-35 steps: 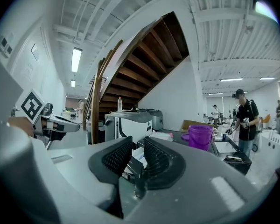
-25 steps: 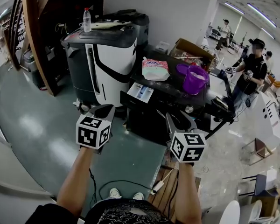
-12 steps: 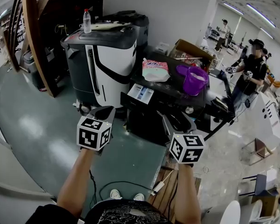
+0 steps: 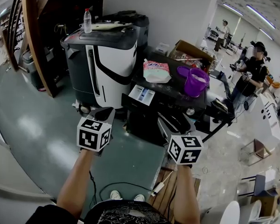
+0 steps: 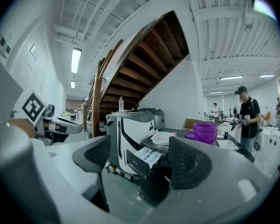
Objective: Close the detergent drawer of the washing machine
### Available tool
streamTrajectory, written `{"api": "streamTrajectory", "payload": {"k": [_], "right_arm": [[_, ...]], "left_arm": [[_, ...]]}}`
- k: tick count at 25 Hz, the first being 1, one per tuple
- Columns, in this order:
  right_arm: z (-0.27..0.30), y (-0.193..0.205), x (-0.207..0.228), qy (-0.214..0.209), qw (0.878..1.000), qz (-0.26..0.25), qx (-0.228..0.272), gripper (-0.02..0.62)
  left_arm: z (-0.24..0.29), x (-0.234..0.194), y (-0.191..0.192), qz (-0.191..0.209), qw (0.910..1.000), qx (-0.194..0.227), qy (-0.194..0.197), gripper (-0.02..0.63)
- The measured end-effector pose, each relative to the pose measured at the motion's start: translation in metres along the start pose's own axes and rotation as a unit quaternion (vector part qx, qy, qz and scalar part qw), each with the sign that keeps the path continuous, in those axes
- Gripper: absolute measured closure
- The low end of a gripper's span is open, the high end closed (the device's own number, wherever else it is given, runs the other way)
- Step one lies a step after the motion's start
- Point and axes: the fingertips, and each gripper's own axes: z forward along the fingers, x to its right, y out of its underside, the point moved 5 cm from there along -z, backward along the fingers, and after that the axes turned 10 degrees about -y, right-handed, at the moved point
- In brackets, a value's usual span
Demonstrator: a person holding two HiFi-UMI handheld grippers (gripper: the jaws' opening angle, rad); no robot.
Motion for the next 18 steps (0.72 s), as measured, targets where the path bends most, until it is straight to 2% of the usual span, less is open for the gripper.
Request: {"api": "streamTrajectory", "payload": {"k": [7, 18], "right_arm": [[0.021, -0.001, -0.015, 0.004, 1.0, 0.001, -0.006, 0.183], [0.054, 0.001, -0.036, 0.01, 1.0, 0.013, -0.003, 0.187]], "left_arm": [[0.005, -0.024, 0.002, -0.004, 1.0, -0.001, 0.003, 0.606], [0.017, -0.07, 0.01, -0.014, 0.9999, 0.0, 0.003, 0.606]]}}
